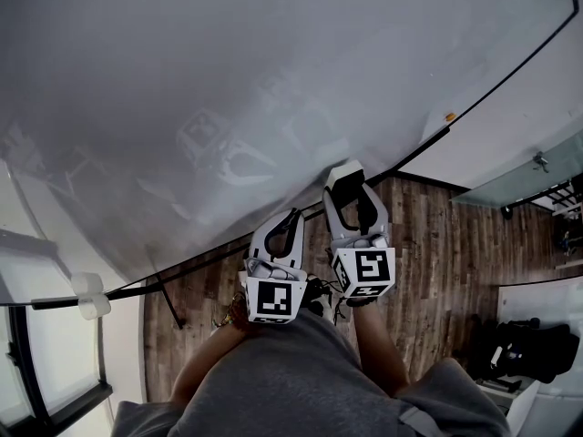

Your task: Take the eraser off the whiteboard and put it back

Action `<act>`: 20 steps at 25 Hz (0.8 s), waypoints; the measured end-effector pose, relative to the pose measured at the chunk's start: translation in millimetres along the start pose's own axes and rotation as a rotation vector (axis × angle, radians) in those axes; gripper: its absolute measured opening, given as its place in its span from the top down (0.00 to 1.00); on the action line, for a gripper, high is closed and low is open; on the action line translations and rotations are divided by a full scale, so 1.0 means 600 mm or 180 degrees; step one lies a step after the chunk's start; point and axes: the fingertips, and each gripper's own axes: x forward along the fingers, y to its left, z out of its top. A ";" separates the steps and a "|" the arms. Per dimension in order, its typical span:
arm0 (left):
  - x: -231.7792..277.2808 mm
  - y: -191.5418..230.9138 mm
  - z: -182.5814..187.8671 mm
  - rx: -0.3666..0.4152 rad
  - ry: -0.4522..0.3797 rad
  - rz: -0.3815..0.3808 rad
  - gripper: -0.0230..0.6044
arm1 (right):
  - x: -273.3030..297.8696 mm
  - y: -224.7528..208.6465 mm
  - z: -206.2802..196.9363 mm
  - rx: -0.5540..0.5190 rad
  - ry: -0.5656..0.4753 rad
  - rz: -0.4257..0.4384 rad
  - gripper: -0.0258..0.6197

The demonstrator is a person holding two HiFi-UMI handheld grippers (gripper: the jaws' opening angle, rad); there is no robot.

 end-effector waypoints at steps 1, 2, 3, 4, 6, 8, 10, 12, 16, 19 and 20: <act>0.001 0.001 -0.001 -0.0001 0.0003 0.0001 0.95 | 0.001 0.001 -0.001 -0.0001 0.0002 0.0002 0.59; 0.001 0.002 -0.001 0.0001 0.0004 0.0003 0.95 | 0.002 0.001 -0.002 0.0000 0.0004 0.0004 0.59; 0.002 0.003 -0.002 0.0006 0.0000 0.0009 0.95 | 0.003 0.001 -0.002 0.0002 0.0007 0.0005 0.59; 0.003 0.004 -0.003 0.0011 -0.0004 0.0016 0.95 | 0.004 0.000 -0.003 0.0003 0.0010 0.0005 0.59; 0.005 0.006 -0.004 0.0019 -0.0014 0.0023 0.95 | 0.005 -0.001 -0.004 0.0003 0.0013 0.0001 0.59; 0.006 0.007 -0.003 0.0003 -0.0033 0.0019 0.95 | 0.008 -0.001 -0.006 0.0008 0.0014 -0.0003 0.59; 0.008 0.010 -0.003 -0.0025 -0.0043 0.0020 0.95 | 0.011 0.000 -0.008 0.0010 0.0018 -0.0002 0.59; 0.008 0.014 -0.007 -0.0022 -0.0004 0.0026 0.95 | 0.015 0.001 -0.009 0.0013 0.0022 0.0005 0.59; 0.010 0.017 -0.006 -0.0028 -0.0013 0.0028 0.95 | 0.019 0.003 -0.009 0.0031 0.0011 0.0014 0.59; 0.011 0.018 -0.008 -0.0026 0.0000 0.0022 0.95 | 0.021 0.003 -0.010 0.0032 0.0015 0.0018 0.59; 0.010 0.018 -0.009 -0.0026 0.0016 0.0023 0.95 | 0.022 0.004 -0.011 0.0035 0.0016 0.0022 0.59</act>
